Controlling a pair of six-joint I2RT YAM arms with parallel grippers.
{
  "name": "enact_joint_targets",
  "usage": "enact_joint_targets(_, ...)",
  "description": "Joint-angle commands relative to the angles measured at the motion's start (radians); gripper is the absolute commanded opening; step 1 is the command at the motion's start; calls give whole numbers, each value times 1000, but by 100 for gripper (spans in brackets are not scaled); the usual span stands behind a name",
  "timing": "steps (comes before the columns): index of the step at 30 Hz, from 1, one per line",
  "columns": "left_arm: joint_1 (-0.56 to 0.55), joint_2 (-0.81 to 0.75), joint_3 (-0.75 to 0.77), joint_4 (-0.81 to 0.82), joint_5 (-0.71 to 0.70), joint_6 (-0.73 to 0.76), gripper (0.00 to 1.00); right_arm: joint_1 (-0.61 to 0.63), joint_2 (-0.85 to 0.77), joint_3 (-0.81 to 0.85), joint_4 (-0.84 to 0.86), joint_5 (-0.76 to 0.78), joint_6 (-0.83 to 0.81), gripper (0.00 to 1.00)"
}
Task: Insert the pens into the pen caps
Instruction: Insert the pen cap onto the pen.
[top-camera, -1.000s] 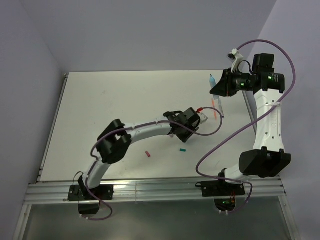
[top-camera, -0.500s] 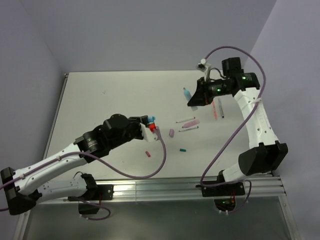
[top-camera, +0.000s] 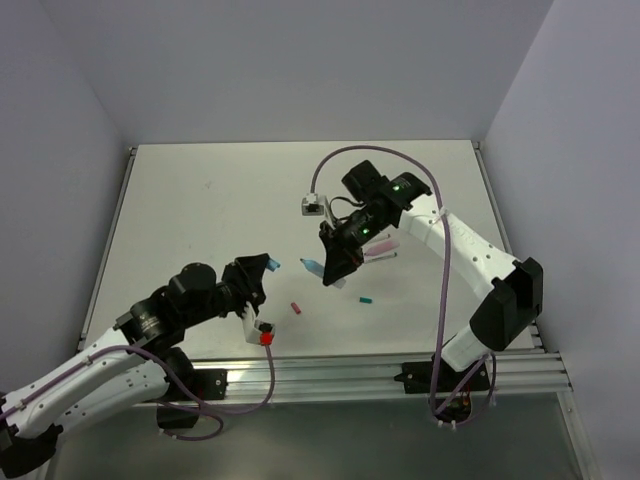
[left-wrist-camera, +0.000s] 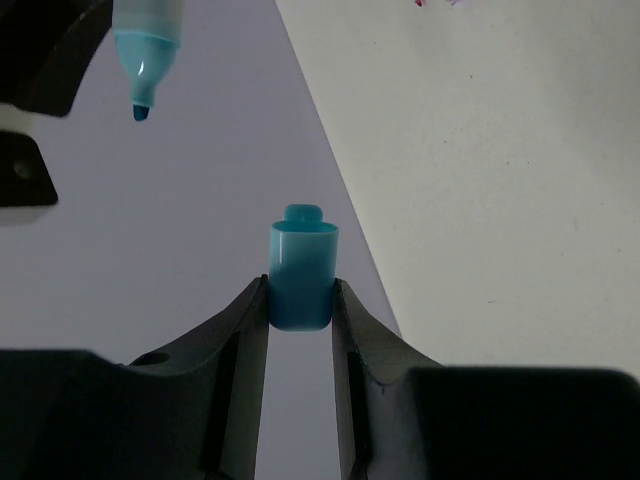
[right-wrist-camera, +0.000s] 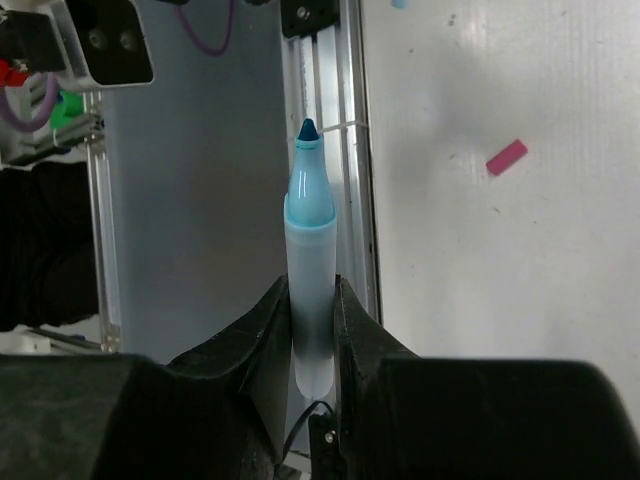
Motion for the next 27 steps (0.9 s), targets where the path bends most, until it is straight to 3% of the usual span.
enact_joint_targets(1,6,-18,-16,-16,78,171,0,56,16,-13,6,55,-34,0)
enact_joint_targets(9,6,120,134,-127,106,51,0,136,28,-31,23,160,-15,0)
enact_joint_targets(18,6,157,183,-187,122,60,0,179,40,-36,63,258,43,0)
enact_joint_targets(27,6,229,252,-230,110,1,0,187,54,5,75,252,89,0)
